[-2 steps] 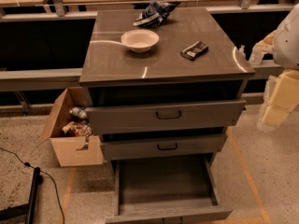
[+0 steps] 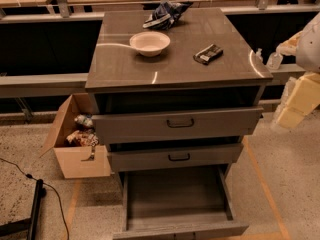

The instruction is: Place rxbar chocolate into bottom drawer

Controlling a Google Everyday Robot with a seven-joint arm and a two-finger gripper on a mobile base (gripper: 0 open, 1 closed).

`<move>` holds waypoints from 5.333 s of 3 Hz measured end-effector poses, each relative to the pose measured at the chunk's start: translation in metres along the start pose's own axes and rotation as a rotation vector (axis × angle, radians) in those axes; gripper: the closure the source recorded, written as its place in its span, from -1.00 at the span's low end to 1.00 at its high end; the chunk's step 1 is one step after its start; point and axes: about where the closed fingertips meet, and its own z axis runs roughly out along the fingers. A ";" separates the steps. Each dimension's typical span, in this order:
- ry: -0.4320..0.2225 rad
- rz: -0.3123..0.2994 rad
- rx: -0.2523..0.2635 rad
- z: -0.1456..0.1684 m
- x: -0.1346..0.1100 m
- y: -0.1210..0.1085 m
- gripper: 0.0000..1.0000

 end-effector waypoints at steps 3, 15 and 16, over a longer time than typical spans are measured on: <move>-0.377 0.420 0.262 0.109 0.056 -0.186 -1.00; -0.797 0.515 0.160 0.255 -0.096 -0.293 -1.00; -0.789 0.529 0.159 0.264 -0.098 -0.295 -0.66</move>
Offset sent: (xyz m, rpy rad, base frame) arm 0.2025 -0.1284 -0.0466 0.4699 -0.3951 -0.4355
